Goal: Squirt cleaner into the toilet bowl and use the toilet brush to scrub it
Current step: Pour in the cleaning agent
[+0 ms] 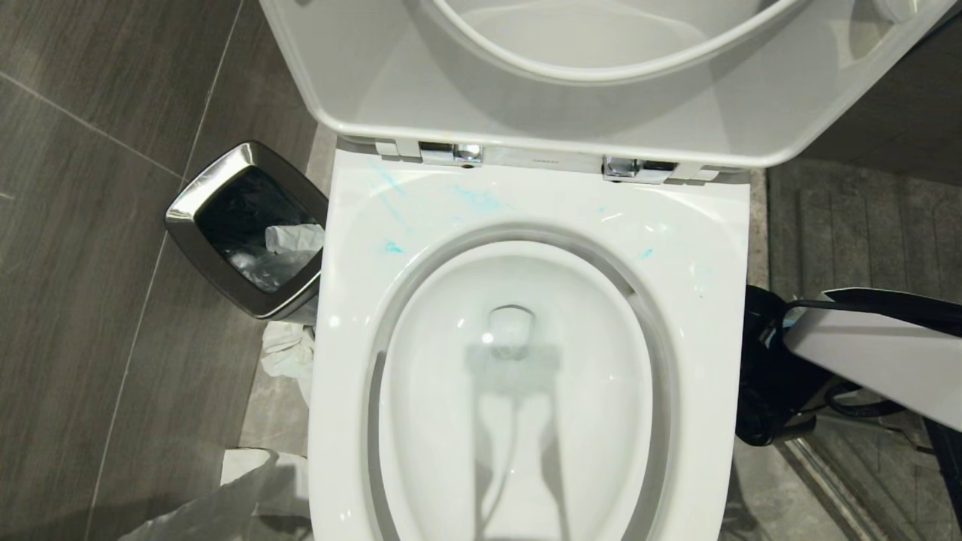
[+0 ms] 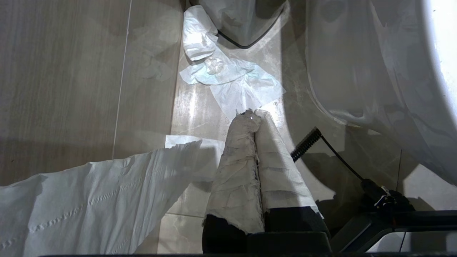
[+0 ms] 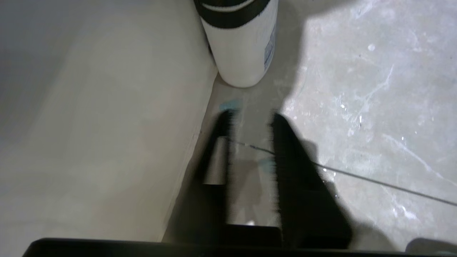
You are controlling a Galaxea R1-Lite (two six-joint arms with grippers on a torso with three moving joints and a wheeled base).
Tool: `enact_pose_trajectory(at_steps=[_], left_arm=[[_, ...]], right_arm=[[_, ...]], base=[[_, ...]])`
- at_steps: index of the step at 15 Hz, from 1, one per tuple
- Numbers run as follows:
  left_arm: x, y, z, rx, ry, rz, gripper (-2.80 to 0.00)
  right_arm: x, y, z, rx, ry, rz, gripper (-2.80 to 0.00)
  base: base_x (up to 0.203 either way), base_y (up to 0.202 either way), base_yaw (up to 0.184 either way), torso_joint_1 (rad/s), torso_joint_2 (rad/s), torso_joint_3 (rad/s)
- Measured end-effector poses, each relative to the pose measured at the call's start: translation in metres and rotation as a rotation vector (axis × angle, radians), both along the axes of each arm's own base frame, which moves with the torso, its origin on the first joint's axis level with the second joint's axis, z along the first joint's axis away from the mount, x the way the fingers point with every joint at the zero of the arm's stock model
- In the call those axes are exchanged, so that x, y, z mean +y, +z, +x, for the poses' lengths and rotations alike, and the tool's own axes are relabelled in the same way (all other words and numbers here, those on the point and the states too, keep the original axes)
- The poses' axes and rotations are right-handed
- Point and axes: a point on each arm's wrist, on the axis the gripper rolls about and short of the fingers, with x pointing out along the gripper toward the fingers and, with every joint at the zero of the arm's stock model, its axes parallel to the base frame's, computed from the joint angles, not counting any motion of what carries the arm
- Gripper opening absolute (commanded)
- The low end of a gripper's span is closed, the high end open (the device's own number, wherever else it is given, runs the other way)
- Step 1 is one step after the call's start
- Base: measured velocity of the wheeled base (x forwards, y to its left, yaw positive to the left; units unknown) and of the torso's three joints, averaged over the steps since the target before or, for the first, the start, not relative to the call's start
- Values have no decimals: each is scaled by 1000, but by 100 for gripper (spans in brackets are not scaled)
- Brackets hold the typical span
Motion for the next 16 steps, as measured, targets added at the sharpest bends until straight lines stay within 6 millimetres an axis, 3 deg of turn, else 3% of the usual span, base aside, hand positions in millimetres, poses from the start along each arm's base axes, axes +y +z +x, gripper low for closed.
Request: enact_pose_trajectory(at_steps=[16], left_arm=[[0,0,0,0,0,0,-280]], right_arm=[[14,13,46,-195,-11,-19,0]], base=[[0,0,0,0,0,0]])
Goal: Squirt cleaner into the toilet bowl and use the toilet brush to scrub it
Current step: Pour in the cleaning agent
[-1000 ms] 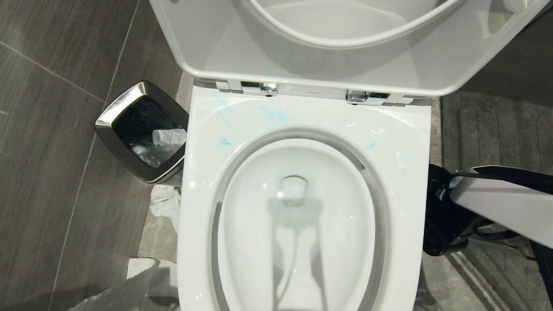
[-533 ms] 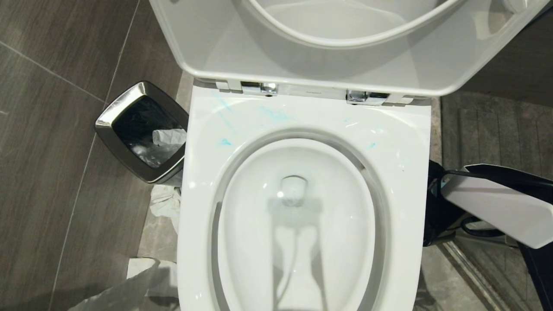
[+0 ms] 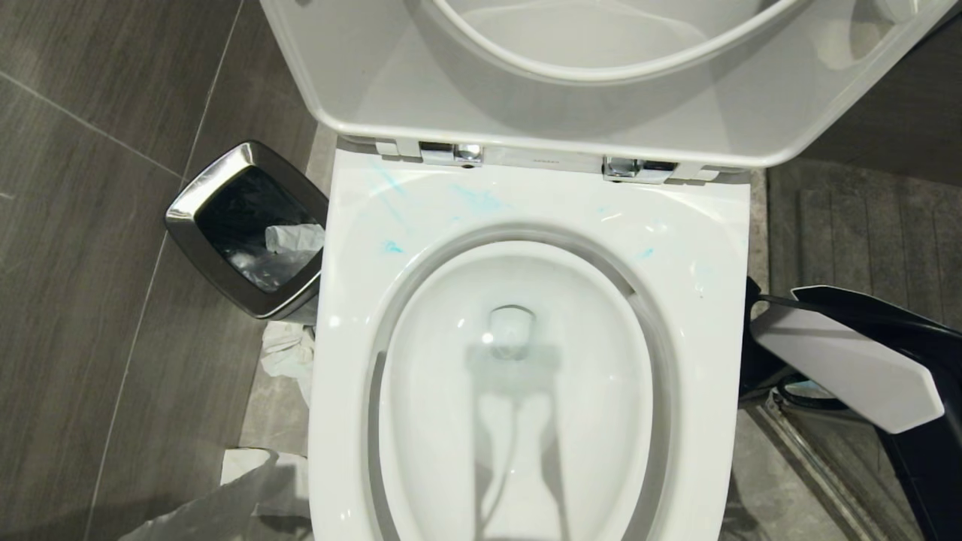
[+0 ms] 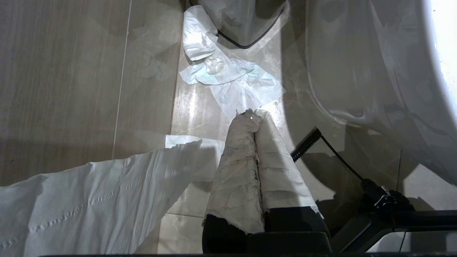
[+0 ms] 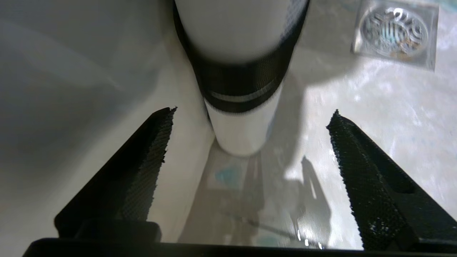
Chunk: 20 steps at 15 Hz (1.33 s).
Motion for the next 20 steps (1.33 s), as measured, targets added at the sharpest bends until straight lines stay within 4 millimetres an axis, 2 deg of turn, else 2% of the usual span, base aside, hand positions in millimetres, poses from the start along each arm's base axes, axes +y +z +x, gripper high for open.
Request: enact_pose_trajectory(at_steps=[7,13,20], left_arm=[[0,0,0,0,0,0,-280],[0,0,0,0,0,0,-280],[0,0,0,0,0,0,-280]], right_arm=[[5,3,20,-90,-8,-2,0],[3,-3,22,-89,-54,-36,0],[-10,2,24,-103,-140,-98,0]], base=[[0,0,0,0,0,0],[0,0,0,0,0,0],[0,0,0,0,0,0]])
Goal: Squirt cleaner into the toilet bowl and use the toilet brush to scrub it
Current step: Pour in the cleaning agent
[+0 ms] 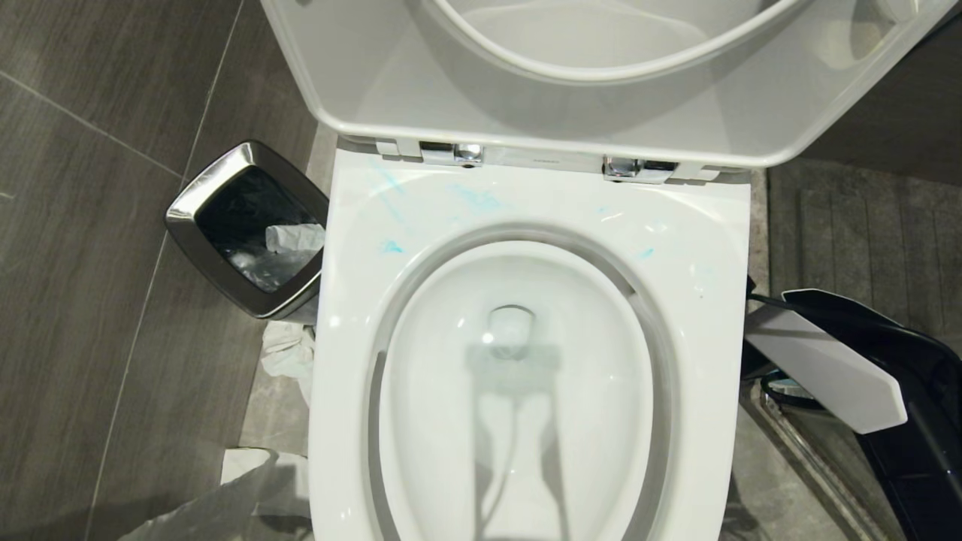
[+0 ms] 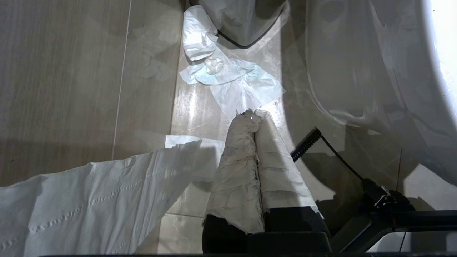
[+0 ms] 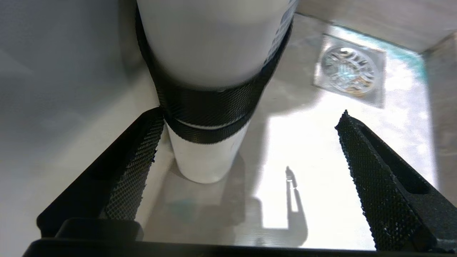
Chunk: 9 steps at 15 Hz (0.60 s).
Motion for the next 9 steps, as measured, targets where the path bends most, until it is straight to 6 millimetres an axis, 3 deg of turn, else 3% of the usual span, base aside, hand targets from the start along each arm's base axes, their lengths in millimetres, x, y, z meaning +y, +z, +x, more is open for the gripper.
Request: enact_pose_trajectory(at_steps=[5,9], left_arm=[[0,0,0,0,0,0,-280],[0,0,0,0,0,0,-280]], right_arm=[[-12,6,0,-8,-64,-15,0],[-9,7,0,-11,-20,52,0]], base=[[0,0,0,0,0,0],[0,0,0,0,0,0]])
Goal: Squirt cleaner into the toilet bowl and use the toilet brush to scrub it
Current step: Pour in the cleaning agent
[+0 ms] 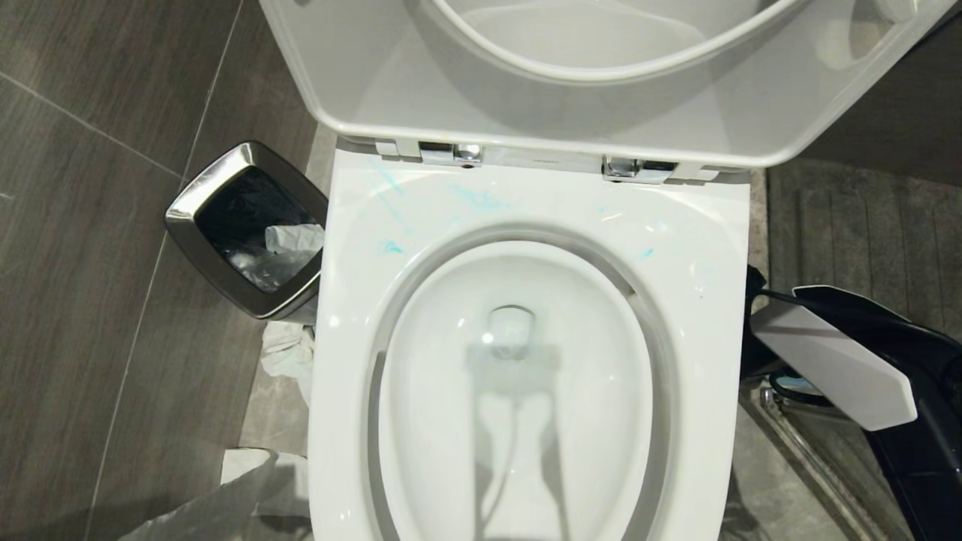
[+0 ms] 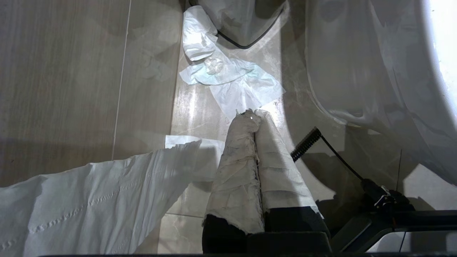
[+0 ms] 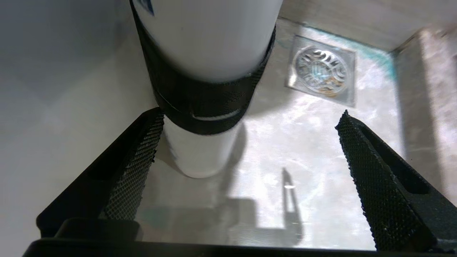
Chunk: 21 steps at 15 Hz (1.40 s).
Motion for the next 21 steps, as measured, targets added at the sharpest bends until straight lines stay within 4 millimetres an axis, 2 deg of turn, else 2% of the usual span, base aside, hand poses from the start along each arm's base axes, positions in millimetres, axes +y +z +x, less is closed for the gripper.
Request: enact_pose_trajectory(at_steps=[7,12,21], left_arm=[[0,0,0,0,0,0,-280],[0,0,0,0,0,0,-280],[0,0,0,0,0,0,-280]], right_arm=[[4,8,-2,-12,198,39,0],[-6,7,0,-16,307,-33,0],[-3,6,8,-38,324,-70,0]], base=[[0,0,0,0,0,0],[0,0,0,0,0,0],[0,0,0,0,0,0]])
